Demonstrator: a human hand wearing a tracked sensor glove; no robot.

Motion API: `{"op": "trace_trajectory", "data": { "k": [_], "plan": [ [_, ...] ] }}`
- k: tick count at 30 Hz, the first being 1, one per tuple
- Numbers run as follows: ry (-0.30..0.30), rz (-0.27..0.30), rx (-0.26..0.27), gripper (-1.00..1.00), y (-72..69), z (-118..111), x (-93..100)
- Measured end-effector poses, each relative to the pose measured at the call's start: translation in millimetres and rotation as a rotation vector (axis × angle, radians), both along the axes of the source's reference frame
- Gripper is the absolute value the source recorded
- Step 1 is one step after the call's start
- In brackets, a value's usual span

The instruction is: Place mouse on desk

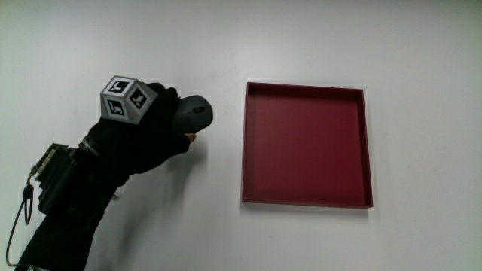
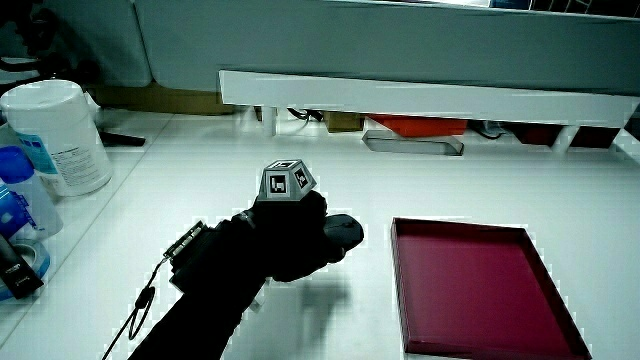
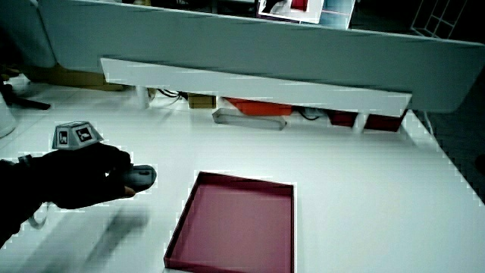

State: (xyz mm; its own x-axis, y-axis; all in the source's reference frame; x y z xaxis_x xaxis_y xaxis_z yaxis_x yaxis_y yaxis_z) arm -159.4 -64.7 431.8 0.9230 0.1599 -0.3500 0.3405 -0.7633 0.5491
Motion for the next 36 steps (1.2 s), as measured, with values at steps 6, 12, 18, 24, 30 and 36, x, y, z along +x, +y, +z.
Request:
{"op": "trace_trajectory", "data": {
  "k": [6, 12, 18, 24, 30, 36],
  "plan": [
    [-0.036, -0.062, -0.065, 0.0, -1.7, 27.0, -16.3],
    [-0.084, -0.091, -0.11, 0.0, -1.7, 46.6, -22.6],
    [-0.109, -0.106, -0.119, 0.0, -0.2, 57.9, -26.1],
    [-0.128, -0.102, -0.119, 0.0, 0.2, 63.1, -27.5],
    [-0.134, -0.107, -0.128, 0.0, 1.1, 62.1, -27.9],
    [-0.117, -0.113, -0.123, -0.33, 3.1, 66.2, -32.7]
  ]
}}
